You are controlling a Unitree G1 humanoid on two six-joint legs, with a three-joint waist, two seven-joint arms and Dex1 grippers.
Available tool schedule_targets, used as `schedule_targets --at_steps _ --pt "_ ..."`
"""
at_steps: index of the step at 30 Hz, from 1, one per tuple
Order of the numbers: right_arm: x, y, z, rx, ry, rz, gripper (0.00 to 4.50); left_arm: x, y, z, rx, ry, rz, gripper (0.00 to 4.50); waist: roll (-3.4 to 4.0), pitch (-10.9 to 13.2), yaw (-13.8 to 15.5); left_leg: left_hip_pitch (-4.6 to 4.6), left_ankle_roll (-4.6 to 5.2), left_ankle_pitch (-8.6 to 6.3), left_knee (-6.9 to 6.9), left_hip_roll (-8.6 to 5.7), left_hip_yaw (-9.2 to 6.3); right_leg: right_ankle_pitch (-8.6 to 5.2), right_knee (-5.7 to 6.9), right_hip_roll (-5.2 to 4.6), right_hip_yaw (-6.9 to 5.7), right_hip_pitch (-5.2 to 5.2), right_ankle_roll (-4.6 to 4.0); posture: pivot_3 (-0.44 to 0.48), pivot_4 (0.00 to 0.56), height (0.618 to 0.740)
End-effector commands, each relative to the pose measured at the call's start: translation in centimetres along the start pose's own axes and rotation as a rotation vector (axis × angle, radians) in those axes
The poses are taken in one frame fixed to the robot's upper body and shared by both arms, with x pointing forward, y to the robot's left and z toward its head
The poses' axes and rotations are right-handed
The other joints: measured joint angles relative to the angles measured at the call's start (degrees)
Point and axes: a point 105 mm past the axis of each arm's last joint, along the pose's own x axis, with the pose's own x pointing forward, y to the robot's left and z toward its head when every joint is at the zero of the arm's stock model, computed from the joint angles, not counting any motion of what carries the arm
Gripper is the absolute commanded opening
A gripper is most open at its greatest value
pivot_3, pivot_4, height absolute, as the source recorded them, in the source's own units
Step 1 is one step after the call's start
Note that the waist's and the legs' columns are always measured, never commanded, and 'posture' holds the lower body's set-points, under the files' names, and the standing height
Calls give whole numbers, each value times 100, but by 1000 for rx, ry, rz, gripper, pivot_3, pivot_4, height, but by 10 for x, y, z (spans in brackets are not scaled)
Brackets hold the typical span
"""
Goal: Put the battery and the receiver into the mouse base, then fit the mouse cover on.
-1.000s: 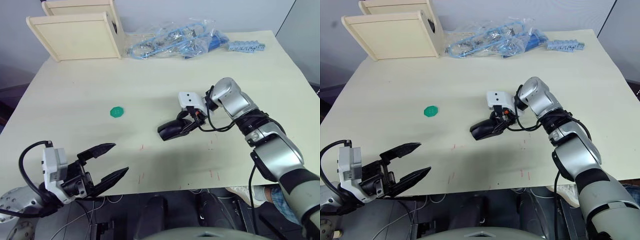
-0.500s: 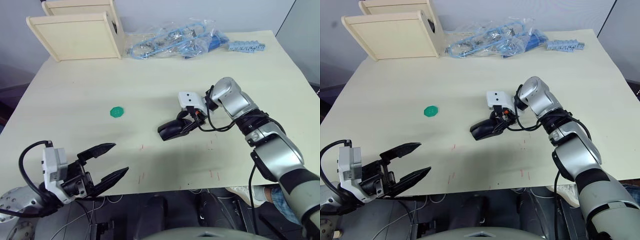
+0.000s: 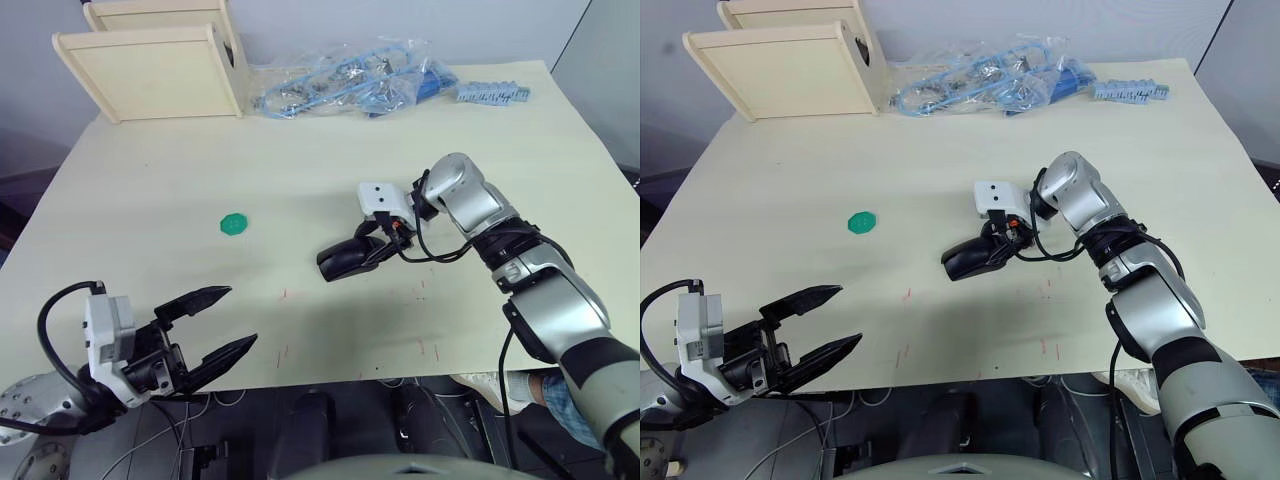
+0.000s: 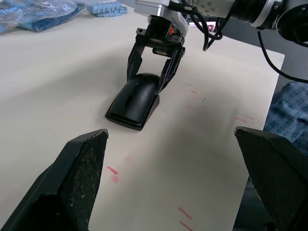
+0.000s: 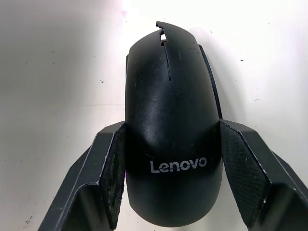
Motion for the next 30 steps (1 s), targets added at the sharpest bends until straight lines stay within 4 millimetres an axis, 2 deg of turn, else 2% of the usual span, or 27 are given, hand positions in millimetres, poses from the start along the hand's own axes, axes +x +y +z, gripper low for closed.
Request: schedule_targets --at_steps 1,9,13,14,22,30 --pt "-2 0 6 -27 -3 -4 2639 0 -1 1 7 -2 -7 4500 0 0 0 0 0 0 0 0 0 0 0 0 0 0 0 0 150 740" --pt "0 -1 8 -30 -10 -3 2639 0 -1 1 6 -3 -6 4500 0 0 0 0 0 0 0 0 0 0 0 0 0 0 0 0 150 740" --pt "0 -1 9 -32 -12 -4 4371 0 -2 1 6 -3 -6 4500 0 0 0 -1 0 0 0 0 0 0 0 0 0 -1 0 0 150 740" --pt "0 -1 9 -32 -13 -6 4465 0 -2 1 6 -2 -6 4500 0 0 0 -1 0 0 0 0 0 0 0 0 0 -1 0 0 150 740" --pt "-2 -3 14 -43 -36 -21 4465 0 -1 1 7 -2 -4 4500 0 0 0 -1 0 0 0 0 0 0 0 0 0 -1 0 0 150 740" --pt "-3 5 44 -71 -243 -6 4465 -2 0 -1 4 1 6 4500 0 0 -3 -1 0 0 -1 1 -1 0 -1 0 0 -1 0 0 150 740"
